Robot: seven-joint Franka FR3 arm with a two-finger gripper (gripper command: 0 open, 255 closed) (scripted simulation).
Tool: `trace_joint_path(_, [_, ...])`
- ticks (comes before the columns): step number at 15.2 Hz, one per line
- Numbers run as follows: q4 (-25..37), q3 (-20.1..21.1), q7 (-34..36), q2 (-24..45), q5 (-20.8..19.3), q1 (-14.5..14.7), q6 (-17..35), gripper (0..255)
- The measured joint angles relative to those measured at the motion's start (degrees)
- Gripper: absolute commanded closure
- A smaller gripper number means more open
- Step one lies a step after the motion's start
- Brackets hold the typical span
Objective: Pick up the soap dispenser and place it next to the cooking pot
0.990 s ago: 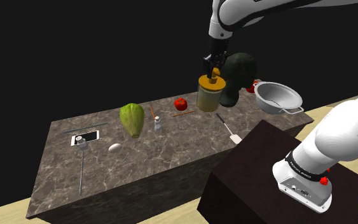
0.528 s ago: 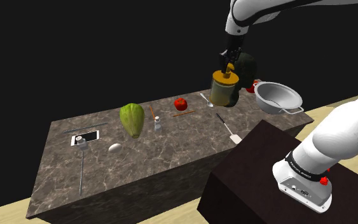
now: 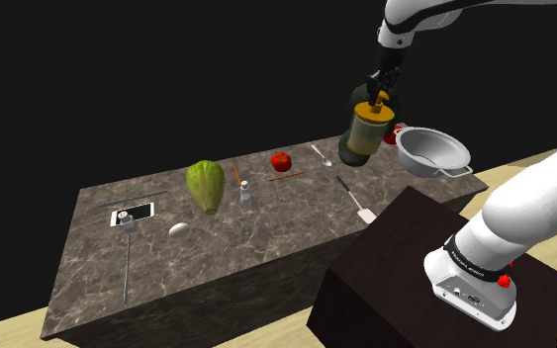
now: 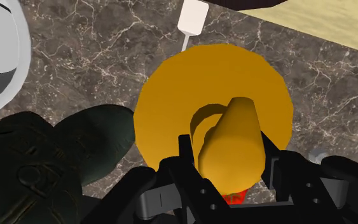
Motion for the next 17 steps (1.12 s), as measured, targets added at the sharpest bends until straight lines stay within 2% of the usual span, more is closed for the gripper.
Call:
trace_joint_path(4, [1.3,-3.6,-5.7,1.2,-0.8,-2.5,0.0,255])
trace_joint_path(9, [5.9,-7.8,-12.8,5.4,-0.9,-5.3,-0.3,255])
trace_joint_path(17, [13.3,-13.3,-23.3,13.0,0.8,-9.5,-0.3,255])
